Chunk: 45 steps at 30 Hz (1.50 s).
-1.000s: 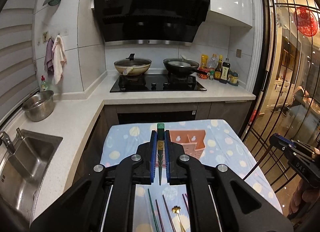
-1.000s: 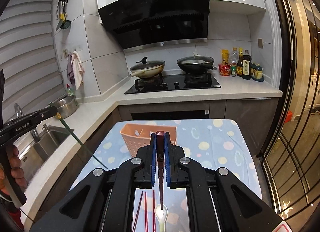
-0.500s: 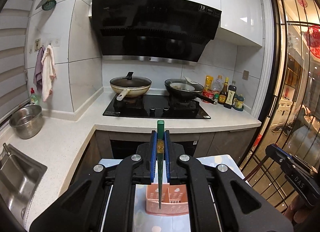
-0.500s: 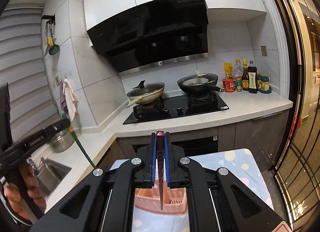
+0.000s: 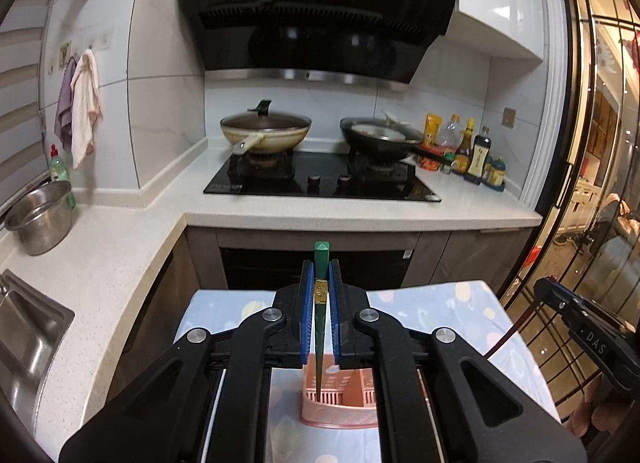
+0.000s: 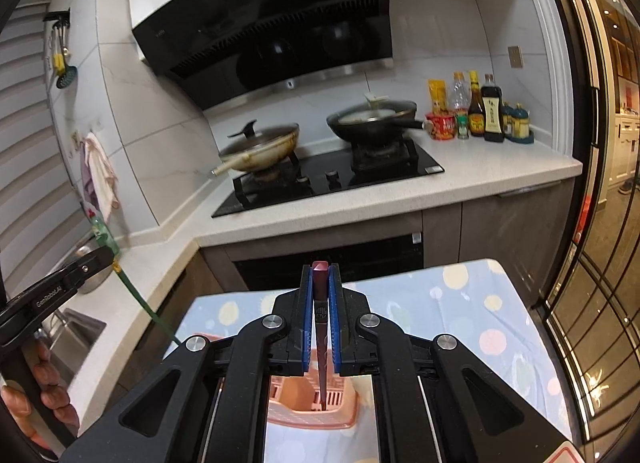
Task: Organize utensils
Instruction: 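Open both tools to drop the chopsticks into the pink holder, then withdraw both open tools back toward the remaining chopsticks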
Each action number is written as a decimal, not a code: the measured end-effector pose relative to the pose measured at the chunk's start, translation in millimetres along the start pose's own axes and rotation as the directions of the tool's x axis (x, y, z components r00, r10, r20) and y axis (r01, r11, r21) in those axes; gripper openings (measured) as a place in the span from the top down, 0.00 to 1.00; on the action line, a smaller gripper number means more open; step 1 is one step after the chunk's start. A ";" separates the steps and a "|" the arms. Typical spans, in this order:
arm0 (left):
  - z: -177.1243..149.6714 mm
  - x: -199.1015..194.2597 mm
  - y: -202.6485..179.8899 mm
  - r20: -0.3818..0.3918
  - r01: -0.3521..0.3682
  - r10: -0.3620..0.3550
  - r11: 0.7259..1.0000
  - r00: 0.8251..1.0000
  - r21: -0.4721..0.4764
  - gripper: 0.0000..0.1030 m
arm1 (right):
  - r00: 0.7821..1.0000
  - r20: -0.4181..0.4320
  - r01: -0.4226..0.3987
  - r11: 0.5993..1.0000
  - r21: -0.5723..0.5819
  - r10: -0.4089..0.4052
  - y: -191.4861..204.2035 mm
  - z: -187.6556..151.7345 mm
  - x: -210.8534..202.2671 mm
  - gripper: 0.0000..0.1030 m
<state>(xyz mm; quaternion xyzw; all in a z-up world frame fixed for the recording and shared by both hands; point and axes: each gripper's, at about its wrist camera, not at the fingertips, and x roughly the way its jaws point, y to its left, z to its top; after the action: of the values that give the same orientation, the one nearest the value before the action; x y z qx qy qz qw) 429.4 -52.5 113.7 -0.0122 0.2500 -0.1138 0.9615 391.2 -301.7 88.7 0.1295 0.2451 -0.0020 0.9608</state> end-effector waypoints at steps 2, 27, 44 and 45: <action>-7.8 5.9 3.2 -0.020 -0.006 0.006 1.000 1.000 -0.004 0.93 | 1.000 -0.015 0.005 1.000 0.000 -0.005 -2.5 -6.9 4.7 0.93; -76.9 -96.8 -16.1 -0.010 -0.098 0.099 0.993 0.995 0.061 0.24 | 1.000 0.027 0.005 0.999 -0.045 -0.003 4.8 -70.2 -117.8 0.44; -214.7 -161.9 9.2 -0.209 -0.121 0.117 0.993 0.971 -0.003 0.18 | 0.989 -0.136 0.054 0.996 -0.076 -0.064 -7.3 -207.2 -202.5 0.44; -224.6 -163.6 11.4 -0.224 -0.126 0.122 0.992 0.967 -0.003 0.18 | 0.987 -0.150 0.054 0.996 -0.070 -0.064 -9.6 -215.2 -204.6 0.44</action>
<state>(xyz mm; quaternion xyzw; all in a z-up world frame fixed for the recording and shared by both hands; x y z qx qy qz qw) 184.3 2.9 -5.4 0.0082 0.3577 -0.0520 0.9323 109.3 -269.5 0.7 0.0903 0.3214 -0.0123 0.9426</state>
